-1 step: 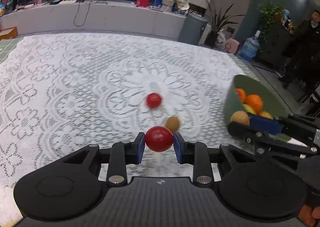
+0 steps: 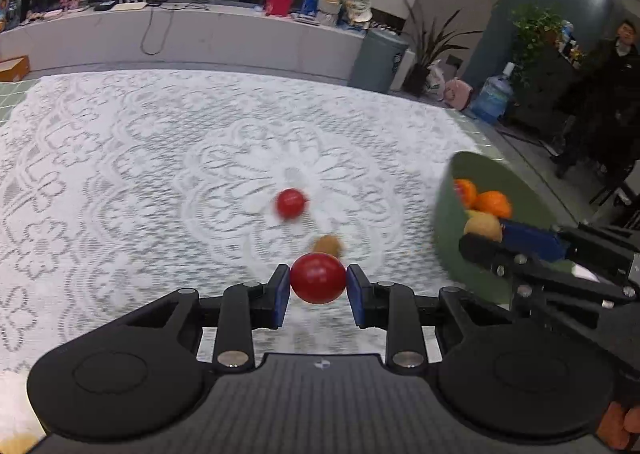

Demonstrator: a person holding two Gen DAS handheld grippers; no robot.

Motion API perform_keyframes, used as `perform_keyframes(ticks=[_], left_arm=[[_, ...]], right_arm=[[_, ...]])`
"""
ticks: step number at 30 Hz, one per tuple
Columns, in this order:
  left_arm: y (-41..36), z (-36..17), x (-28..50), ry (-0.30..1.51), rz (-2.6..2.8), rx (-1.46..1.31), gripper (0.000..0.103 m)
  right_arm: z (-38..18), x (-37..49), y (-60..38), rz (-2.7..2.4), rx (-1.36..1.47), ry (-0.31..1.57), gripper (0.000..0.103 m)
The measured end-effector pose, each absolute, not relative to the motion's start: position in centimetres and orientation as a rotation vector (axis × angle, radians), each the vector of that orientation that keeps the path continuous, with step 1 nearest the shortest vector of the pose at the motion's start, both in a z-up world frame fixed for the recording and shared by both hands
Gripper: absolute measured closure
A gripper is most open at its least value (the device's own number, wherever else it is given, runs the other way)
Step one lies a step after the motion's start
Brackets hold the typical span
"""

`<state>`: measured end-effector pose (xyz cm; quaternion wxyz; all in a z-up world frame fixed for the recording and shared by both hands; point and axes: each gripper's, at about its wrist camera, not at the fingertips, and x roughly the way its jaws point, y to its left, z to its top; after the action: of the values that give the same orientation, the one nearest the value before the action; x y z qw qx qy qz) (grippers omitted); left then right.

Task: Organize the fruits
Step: 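Carry the tomato and kiwi over the colander and lower them in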

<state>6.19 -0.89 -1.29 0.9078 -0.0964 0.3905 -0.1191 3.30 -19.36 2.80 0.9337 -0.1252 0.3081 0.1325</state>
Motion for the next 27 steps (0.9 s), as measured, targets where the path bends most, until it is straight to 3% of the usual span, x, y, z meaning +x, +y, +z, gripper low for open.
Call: perform_keyframes(ticks=[12, 27], left_arm=[[-10.7, 2.7, 8.0, 0.81, -0.363, -0.111, 0.069], [-16.4, 1.2, 12.3, 0.909, -0.417, -0.007, 0.07]], right_arm=[[5.5, 6.2, -28.2, 0.066, -0.281, 0.661, 0.079], [2.8, 9.5, -32.6, 0.07, -0.083, 0.824, 0.079]])
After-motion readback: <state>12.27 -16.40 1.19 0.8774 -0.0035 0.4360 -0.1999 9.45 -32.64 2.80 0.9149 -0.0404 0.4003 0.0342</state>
